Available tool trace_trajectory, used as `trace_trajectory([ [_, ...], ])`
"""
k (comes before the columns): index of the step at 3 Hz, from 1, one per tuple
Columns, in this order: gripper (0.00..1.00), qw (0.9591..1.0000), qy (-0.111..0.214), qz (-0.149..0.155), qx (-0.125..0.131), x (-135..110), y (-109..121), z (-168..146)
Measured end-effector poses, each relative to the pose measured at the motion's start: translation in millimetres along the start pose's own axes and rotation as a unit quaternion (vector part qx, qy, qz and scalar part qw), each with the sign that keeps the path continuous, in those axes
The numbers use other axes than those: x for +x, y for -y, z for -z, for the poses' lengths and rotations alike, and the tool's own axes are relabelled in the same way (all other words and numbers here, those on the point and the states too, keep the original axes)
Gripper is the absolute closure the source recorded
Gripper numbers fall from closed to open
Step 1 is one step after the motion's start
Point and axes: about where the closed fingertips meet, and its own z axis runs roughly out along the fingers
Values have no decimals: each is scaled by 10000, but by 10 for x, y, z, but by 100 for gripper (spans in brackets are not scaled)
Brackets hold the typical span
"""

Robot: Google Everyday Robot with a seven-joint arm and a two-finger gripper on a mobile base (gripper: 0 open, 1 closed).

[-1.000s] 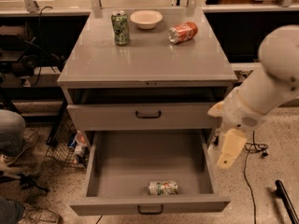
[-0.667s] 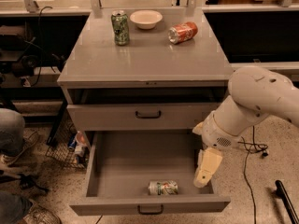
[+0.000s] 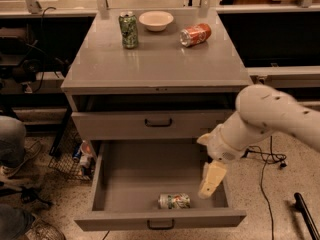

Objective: Pick 7up can from middle drawer and place on counter

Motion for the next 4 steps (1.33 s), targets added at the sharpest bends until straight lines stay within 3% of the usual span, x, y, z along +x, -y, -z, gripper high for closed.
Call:
trace_trajectory([
  [1,0,9987,369,343,15,-43,259,-526],
  [2,0,9963,590,589,-201,-45,542,-1291],
  [3,0,9950,708,548,-443,28,672,-1851],
  [4,0,9951,686,572,-434,50,675,-1926],
])
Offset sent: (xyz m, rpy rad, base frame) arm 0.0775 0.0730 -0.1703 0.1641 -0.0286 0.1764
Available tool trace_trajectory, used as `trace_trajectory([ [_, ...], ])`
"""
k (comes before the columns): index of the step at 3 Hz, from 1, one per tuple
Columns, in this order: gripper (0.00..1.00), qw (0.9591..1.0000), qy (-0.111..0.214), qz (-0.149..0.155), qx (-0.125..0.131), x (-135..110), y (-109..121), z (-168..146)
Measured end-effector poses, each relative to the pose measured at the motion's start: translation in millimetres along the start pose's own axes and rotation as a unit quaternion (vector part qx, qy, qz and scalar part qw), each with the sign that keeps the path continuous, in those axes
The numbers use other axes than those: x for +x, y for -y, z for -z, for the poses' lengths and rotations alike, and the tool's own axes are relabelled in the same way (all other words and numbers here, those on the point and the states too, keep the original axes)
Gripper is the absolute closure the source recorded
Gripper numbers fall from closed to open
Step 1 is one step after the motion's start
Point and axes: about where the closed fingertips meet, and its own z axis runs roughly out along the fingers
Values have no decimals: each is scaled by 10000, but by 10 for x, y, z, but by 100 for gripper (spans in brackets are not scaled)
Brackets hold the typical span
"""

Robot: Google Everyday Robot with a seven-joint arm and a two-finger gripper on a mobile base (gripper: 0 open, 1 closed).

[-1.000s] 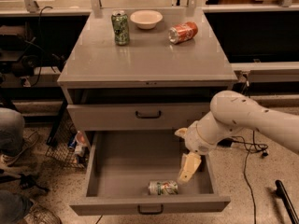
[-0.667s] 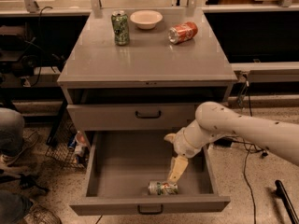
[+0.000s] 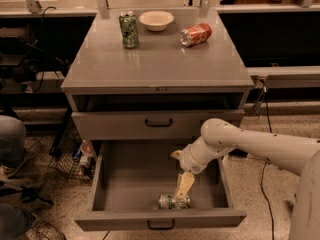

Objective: Pick 7up can from middle drawer and place on counter

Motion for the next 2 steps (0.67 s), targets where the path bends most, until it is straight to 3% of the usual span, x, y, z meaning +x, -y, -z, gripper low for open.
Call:
trace_trajectory([
  [2,0,9991,-372,82,177,238,230,-280],
])
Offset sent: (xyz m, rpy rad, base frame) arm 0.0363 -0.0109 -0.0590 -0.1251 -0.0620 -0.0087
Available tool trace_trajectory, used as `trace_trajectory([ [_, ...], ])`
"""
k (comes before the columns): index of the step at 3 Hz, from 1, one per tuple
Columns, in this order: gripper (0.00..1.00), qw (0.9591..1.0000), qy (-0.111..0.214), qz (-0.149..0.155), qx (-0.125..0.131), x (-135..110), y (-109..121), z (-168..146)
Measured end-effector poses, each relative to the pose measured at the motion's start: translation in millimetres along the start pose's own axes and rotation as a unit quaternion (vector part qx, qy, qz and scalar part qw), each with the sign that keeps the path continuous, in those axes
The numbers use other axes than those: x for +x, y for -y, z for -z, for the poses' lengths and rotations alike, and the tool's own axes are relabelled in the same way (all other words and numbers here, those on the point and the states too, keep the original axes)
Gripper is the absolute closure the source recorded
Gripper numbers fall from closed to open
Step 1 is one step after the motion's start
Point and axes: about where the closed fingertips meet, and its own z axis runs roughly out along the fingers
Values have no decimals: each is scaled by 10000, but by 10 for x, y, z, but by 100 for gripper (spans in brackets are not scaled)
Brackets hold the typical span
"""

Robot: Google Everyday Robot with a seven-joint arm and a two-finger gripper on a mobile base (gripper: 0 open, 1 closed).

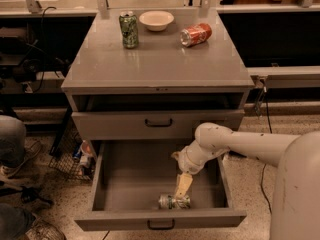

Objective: Pick 7up can from middle drawer and place on counter

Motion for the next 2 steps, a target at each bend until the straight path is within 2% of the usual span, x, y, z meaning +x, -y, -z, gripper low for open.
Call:
trace_trajectory([
  [1,0,9999,-111,-33,60,158,87,-229],
  [2,0,9999,-43,22,117,248,117,-439],
])
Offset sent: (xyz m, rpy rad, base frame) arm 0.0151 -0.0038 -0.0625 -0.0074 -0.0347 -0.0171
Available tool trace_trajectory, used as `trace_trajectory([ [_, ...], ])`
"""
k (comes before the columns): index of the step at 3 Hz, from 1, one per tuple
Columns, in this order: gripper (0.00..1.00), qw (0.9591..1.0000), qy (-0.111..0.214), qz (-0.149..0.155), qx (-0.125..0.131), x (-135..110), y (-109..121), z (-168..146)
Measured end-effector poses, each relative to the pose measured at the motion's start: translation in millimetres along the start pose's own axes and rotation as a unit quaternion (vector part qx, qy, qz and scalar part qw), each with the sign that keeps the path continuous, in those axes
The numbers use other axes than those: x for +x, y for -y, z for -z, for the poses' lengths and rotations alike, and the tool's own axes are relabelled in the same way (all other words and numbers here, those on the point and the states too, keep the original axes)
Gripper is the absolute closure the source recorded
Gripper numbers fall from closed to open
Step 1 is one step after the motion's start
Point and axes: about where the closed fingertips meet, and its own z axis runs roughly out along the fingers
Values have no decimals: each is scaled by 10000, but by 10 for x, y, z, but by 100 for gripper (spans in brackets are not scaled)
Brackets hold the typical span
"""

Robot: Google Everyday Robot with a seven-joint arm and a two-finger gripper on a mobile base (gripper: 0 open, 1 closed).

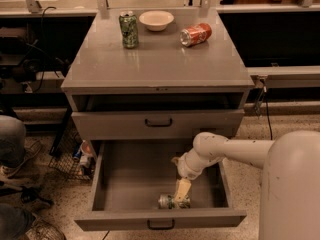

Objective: Pick 7up can from middle drawer and place on counter

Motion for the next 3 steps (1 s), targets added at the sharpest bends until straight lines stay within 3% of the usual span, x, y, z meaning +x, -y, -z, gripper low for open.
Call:
trace_trajectory([
  [1,0,9999,65,76,37,20,2,-115],
  [3,0,9994,-102,291,140,38,-88,-347],
])
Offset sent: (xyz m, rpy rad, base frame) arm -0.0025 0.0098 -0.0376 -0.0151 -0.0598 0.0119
